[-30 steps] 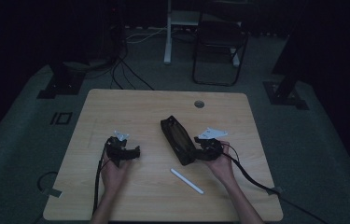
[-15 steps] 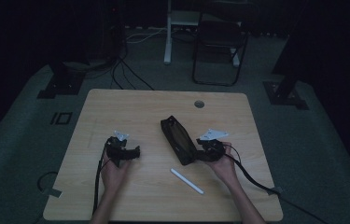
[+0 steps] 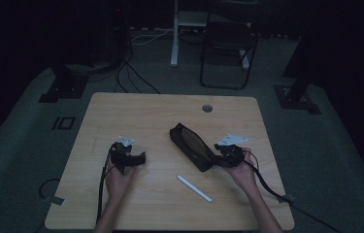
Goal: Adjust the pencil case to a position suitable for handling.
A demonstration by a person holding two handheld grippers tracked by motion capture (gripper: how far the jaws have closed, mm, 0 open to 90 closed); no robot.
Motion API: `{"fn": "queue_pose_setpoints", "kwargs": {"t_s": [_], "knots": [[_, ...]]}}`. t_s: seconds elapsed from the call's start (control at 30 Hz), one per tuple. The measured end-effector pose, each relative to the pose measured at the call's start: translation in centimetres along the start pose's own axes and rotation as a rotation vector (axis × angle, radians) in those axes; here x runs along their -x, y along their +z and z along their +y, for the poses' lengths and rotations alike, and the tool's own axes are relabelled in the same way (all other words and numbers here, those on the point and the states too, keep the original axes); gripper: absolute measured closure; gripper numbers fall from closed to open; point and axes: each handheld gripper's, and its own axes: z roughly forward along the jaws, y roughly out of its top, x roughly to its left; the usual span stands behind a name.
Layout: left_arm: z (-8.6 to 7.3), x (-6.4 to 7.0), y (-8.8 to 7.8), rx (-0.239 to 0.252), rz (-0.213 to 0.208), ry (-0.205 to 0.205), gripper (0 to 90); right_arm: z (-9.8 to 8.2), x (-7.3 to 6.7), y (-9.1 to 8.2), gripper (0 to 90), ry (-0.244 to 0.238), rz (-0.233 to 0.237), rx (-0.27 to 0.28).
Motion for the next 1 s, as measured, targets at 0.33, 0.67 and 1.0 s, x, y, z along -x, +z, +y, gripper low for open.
{"fn": "queue_pose_setpoints", "kwargs": {"t_s": [0.33,0.67,1.0], "knots": [[0.0,0.0,0.0,0.000,0.000,0.000,7.9,-0.7,1.6,-0.7,51.2,0.026,-0.018,0.001],[0.0,0.0,0.0,0.000,0.000,0.000,7.9,-0.8,2.2,-1.3,47.3,0.068,-0.024,0.017],[0.0,0.0,0.0,0.000,0.000,-0.001,7.9,-0.1,1.3,-3.3,35.4,0.096,0.009,0.068]]}}
